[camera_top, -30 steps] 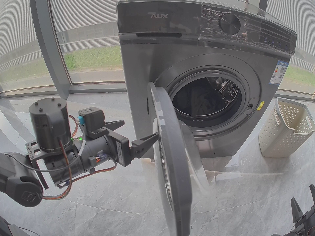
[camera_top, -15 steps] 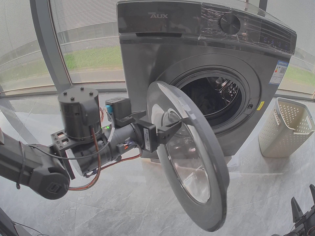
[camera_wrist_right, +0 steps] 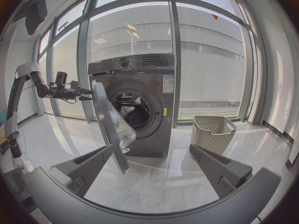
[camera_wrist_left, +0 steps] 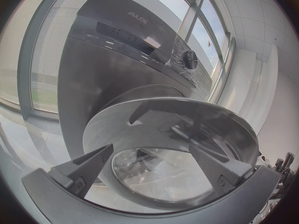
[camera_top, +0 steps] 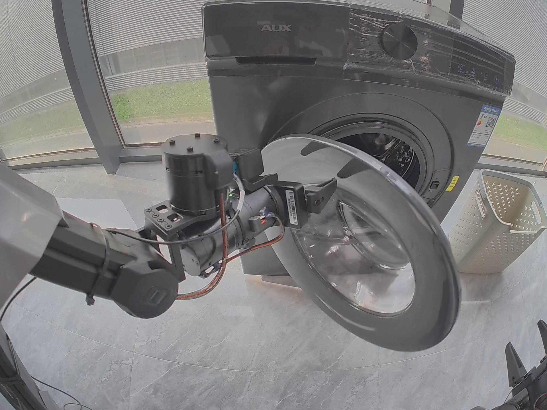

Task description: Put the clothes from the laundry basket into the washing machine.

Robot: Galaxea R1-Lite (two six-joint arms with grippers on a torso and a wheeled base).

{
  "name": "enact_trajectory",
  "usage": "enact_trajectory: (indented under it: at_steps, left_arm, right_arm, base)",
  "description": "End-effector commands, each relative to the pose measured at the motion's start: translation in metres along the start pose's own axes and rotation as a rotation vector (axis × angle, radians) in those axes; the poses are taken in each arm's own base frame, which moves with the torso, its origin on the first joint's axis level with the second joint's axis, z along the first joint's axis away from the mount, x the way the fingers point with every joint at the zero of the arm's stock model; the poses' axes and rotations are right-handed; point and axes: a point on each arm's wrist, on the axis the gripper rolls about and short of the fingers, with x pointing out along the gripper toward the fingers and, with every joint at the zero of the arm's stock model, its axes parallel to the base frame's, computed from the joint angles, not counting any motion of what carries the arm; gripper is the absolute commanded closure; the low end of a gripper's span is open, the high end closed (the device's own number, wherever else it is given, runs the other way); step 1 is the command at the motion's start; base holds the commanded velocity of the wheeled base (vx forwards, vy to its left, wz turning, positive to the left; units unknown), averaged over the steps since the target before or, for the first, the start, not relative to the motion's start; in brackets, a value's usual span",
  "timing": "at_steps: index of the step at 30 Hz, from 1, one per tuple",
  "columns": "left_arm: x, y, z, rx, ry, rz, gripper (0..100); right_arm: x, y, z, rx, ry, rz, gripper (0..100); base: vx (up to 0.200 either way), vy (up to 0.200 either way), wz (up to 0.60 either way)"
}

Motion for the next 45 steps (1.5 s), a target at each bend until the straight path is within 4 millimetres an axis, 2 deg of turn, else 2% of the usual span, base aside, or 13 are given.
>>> enact_trajectory:
  at_steps: [1,4,10,11,12,14,18,19,20,27,30,37,45]
  left_arm:
    - [0.012,0.000,-0.006,-0.025,0.011,0.021,0]
    - [-0.010,-0.004,-0.005,-0.023,0.030,0.015,0]
    - [-0.121,0.002,0.009,-0.014,0.021,0.024,0]
    - [-0.123,0.002,0.010,-0.014,0.018,0.025,0]
    - [-0.157,0.007,0.014,0.001,-0.015,0.039,0]
    - [-0.195,0.016,0.016,0.029,-0.060,0.075,0]
    - [-0.254,0.025,0.004,0.057,-0.073,0.135,0]
    - [-0.254,0.025,0.004,0.057,-0.073,0.135,0]
    - [-0.280,0.026,-0.004,0.060,-0.073,0.145,0]
    - [-0.328,0.031,-0.035,0.098,-0.072,0.229,0]
    - [-0.351,0.033,-0.056,0.123,-0.138,0.285,0]
    - [-0.373,0.033,-0.081,0.153,-0.213,0.365,0]
    - [-0.385,0.031,-0.102,0.162,-0.213,0.426,0]
  right_arm:
    - [0.000,0.000,-0.005,0.001,0.001,0.001,0]
    - [0.000,0.000,-0.005,0.001,0.001,0.001,0]
    - [0.000,0.000,-0.005,0.001,0.001,0.001,0]
    - [0.000,0.000,-0.005,0.001,0.001,0.001,0]
    - [0.000,0.000,-0.005,0.001,0.001,0.001,0]
    - [0.000,0.000,-0.005,0.001,0.001,0.001,0]
    - [0.000,0.000,-0.005,0.001,0.001,0.001,0]
    - [0.000,0.000,-0.005,0.001,0.001,0.001,0]
    - [0.000,0.000,-0.005,0.001,0.001,0.001,0]
    - [0.000,0.000,-0.005,0.001,0.001,0.001,0]
    - [0.000,0.000,-0.005,0.001,0.001,0.001,0]
    - [0.000,0.000,-0.005,0.001,0.001,0.001,0]
    - [0.000,0.000,-0.005,0.001,0.001,0.001,0]
  base:
    - [0.000,0.000,0.00]
    - [0.000,0.000,0.00]
    - [0.000,0.000,0.00]
    - [0.000,0.000,0.00]
    - [0.000,0.000,0.00]
    - [0.000,0.000,0.00]
    - [0.000,0.000,0.00]
    - [0.000,0.000,0.00]
    - [0.000,0.000,0.00]
    - [0.000,0.000,0.00]
    - [0.000,0.000,0.00]
    - [0.000,0.000,0.00]
    - [0.000,0.000,0.00]
